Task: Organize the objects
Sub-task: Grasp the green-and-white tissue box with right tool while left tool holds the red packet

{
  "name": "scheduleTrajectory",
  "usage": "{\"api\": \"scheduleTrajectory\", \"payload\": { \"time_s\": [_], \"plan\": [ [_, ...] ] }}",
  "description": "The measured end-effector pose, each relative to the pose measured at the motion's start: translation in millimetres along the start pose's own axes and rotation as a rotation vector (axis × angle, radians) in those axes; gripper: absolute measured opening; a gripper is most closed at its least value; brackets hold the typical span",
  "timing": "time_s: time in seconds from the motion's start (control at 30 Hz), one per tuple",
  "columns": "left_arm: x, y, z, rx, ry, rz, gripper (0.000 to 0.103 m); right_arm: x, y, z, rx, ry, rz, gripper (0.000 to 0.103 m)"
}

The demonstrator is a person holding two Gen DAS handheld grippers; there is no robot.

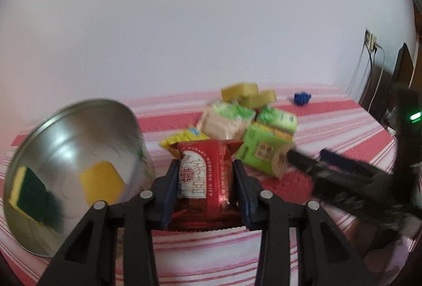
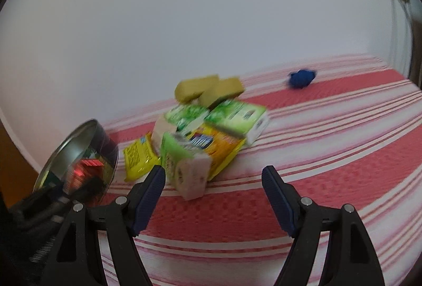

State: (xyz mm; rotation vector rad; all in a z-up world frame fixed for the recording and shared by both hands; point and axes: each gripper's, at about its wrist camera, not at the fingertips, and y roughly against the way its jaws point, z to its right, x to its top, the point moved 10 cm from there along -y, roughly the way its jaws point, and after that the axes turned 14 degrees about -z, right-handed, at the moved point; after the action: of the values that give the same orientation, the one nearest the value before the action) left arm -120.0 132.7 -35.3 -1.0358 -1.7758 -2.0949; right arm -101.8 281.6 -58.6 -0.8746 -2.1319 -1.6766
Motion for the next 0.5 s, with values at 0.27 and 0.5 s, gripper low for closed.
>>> {"api": "scheduleTrajectory", "payload": {
  "time_s": [0.27,0.5],
  "plan": [
    [4.6,13.0,-38.3,0.009,0.045,0.022,0.038,17.1,-25.5,-21.5,-0.042,0.043,-0.023,0.078],
    [4.4,15.5,-63.4,0.022,0.092,0.020,0.038,11.1,-36.8,-29.1,-0.067,0.074,-0.086,0.049]
  ]
}}
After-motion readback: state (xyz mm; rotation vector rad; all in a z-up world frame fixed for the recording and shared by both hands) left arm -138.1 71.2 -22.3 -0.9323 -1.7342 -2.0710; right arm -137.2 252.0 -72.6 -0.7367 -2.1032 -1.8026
